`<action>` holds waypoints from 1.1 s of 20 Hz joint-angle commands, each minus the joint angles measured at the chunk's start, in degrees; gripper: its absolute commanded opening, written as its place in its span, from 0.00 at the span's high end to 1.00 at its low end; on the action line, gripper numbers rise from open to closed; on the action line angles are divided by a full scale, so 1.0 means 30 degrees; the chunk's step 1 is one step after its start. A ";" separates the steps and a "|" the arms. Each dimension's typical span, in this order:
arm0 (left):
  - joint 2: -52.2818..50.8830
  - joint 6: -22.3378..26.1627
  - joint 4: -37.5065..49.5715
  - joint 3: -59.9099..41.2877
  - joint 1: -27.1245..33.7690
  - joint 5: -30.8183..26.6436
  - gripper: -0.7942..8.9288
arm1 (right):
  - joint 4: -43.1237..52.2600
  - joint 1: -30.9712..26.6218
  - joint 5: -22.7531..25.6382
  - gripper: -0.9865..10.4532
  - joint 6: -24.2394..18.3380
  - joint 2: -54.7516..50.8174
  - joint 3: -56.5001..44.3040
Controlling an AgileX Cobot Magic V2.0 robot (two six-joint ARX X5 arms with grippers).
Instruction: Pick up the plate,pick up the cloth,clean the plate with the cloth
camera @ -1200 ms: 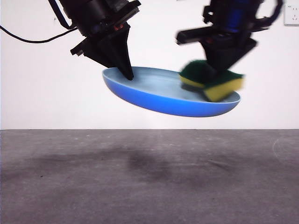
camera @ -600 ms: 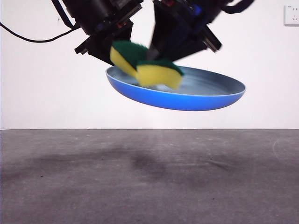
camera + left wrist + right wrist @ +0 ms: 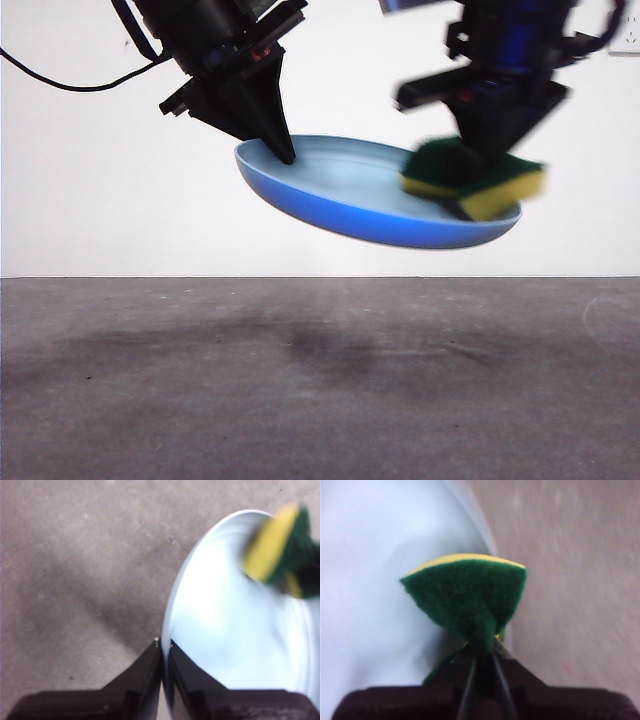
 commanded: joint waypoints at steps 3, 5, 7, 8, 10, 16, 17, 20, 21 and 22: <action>0.0080 0.0095 0.0364 0.0000 -0.0066 0.1392 0.93 | 0.4095 -0.0073 -0.8021 0.92 0.0007 0.0306 -0.0080; 0.0080 0.0029 0.0692 0.0000 0.0029 0.1326 0.93 | 0.4051 -0.0066 -1.0455 0.92 0.0182 0.0466 -0.0080; 0.0080 -0.0423 0.1217 0.0000 0.0299 0.1348 0.93 | 0.2929 -0.0066 -1.2407 0.92 0.0284 0.0794 -0.0080; 0.0080 -0.0641 0.1508 0.0000 0.0452 0.1341 0.93 | 0.1647 -0.0066 -1.3034 0.92 0.0277 0.1078 -0.0080; 0.0080 -0.0903 0.1923 0.0000 0.0780 0.1355 0.93 | -0.1268 -0.0080 -1.2852 0.92 -0.0146 0.1443 -0.0080; 0.0095 -0.0255 0.1523 -0.0007 0.1610 -0.1005 0.93 | -0.2251 -0.0080 -0.3279 0.92 0.0335 0.0036 -0.0080; 0.0153 -0.0029 0.1399 -0.0015 0.1668 -0.2361 0.93 | -0.1712 -0.0080 -0.2448 0.92 0.0364 -0.0561 -0.0080; 0.0357 0.0350 0.1180 -0.0029 0.1945 -0.4044 0.93 | -0.0605 -0.0080 -0.2142 0.92 0.0437 -0.1851 -0.0080; 0.0488 0.0342 0.1093 -0.0036 0.2113 -0.4211 0.93 | -0.0408 -0.0080 -0.2149 0.92 0.0437 -0.2273 -0.0080; 0.0612 0.0342 0.1005 -0.0036 0.2259 -0.4262 0.93 | -0.0219 -0.0080 -0.2149 0.92 0.0430 -0.2710 -0.0080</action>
